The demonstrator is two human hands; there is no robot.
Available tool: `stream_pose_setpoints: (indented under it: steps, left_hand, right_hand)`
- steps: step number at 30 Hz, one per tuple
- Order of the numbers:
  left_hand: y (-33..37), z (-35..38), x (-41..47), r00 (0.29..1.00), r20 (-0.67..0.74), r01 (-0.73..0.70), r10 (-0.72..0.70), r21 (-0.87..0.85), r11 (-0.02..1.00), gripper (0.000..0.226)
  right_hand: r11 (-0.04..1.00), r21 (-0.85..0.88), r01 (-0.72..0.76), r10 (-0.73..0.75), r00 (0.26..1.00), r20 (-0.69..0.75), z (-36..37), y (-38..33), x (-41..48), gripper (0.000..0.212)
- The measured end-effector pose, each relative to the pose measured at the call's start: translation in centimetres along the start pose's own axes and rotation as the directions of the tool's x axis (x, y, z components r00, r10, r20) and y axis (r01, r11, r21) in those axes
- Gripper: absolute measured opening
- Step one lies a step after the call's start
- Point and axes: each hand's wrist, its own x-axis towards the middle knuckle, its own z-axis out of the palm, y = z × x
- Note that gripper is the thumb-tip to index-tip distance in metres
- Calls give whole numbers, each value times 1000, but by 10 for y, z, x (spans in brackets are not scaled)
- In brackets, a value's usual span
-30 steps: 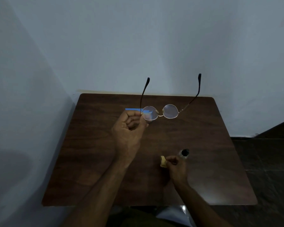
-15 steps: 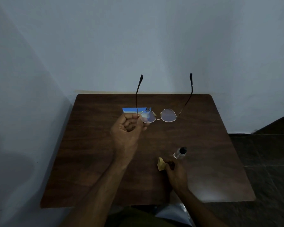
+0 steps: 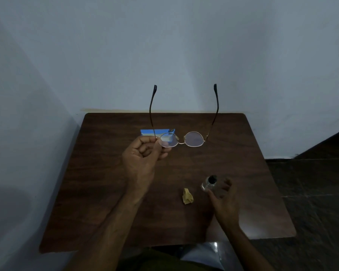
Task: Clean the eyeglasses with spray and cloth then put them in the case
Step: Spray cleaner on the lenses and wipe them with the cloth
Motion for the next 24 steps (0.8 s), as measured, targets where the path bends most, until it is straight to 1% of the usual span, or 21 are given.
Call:
stream_pose_setpoints:
  steps: [1, 2, 3, 6, 7, 10, 12, 14, 16, 18, 20, 21, 23, 24]
  left_hand:
    - [1, 1, -1, 1000, 5, 4, -4, -1, 1000, 4]
    - [1, 1, -2, 1000, 11, 6, -6, -4, 1000, 4]
    - [2, 1, -2, 1000, 16, 6, -6, -8, 1000, 5]
    - [7, -2, -4, 1000, 8, 2, -2, -6, 1000, 10]
    - [10, -4, -4, 1000, 0, 1, -1, -5, 1000, 10]
    - [21, -13, -3, 1000, -23, -9, 9, 0, 1000, 6]
    - [30, -20, 0, 999, -42, -12, 13, 6, 1000, 7]
    - [37, -27, 5, 998, -53, -23, 24, 20, 1000, 5]
    - [44, -32, 9, 997, -62, -33, 35, 44, 999, 7]
    - [51, -34, 13, 997, -67, -39, 42, 45, 998, 8]
    - [57, -36, 17, 996, -66, -51, 54, 43, 998, 8]
    - [60, -36, 19, 996, -61, -63, 65, 49, 997, 7]
    - [67, -36, 19, 995, -45, -88, 91, 56, 995, 7]
    - [69, -36, 19, 994, -37, -99, 102, 59, 993, 7]
  right_hand:
    - [1000, 18, 12, -13, 999, 51, 6, 3, 6, 87]
    - [999, 39, 18, -22, 996, 91, 13, 10, 14, 85]
    - [998, 49, 33, -39, 991, 126, 18, 18, 22, 78]
    - [995, 33, 95, -99, 982, 164, 26, 26, 33, 35]
    - [994, 53, 93, -101, 980, 170, 25, 17, 30, 29]
    - [981, 147, 127, -148, 979, 140, 15, -13, 18, 23]
    - [964, 232, 129, -162, 979, 126, 8, -38, 11, 32]
    - [914, 385, 129, -204, 966, 160, -2, -66, 3, 29]
    - [828, 548, 117, -264, 944, 199, -12, -95, -4, 30]
    - [720, 691, 64, -311, 920, 239, -20, -127, -10, 22]
    - [636, 772, 2, -347, 894, 284, -27, -158, -16, 18]
    - [602, 798, -28, -364, 880, 306, -29, -169, -19, 20]
    - [540, 837, -85, -411, 842, 351, -34, -187, -23, 31]
    - [532, 840, -100, -432, 822, 372, -36, -195, -25, 36]
